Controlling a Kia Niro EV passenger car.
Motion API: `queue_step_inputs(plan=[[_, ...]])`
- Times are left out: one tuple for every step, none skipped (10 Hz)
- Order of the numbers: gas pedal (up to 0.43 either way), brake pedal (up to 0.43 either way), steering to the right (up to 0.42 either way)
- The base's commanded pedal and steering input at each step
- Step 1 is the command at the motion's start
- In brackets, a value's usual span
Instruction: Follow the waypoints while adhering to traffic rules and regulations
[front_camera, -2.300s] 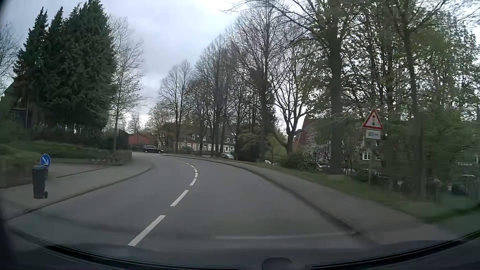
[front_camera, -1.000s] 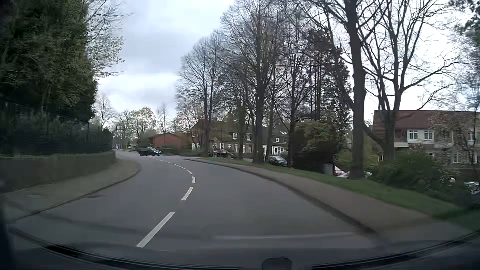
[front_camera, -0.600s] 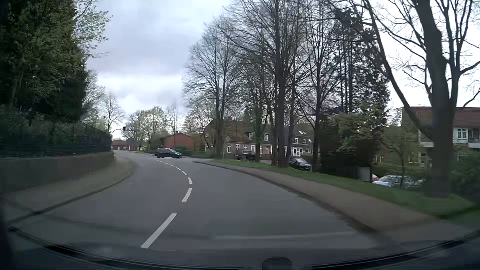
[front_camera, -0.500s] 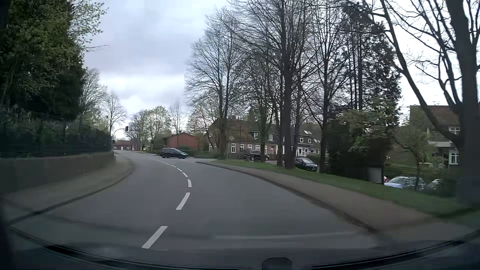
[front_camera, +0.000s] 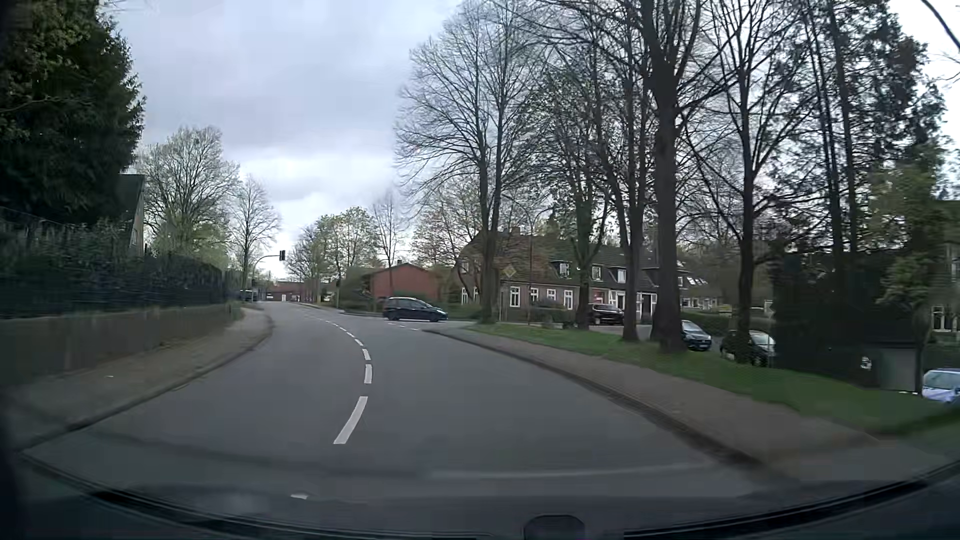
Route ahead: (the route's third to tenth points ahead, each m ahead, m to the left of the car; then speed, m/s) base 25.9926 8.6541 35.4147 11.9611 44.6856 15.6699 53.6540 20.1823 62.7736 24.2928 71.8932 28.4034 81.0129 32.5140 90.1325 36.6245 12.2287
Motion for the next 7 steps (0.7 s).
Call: queue_step_inputs(plan=[[0.177, 0.0, -0.076], [0.189, 0.0, -0.079], [0.189, 0.006, -0.079], [0.189, 0.0, -0.079], [0.189, 0.0, -0.078], [0.189, 0.006, -0.073], [0.189, 0.0, -0.071]])
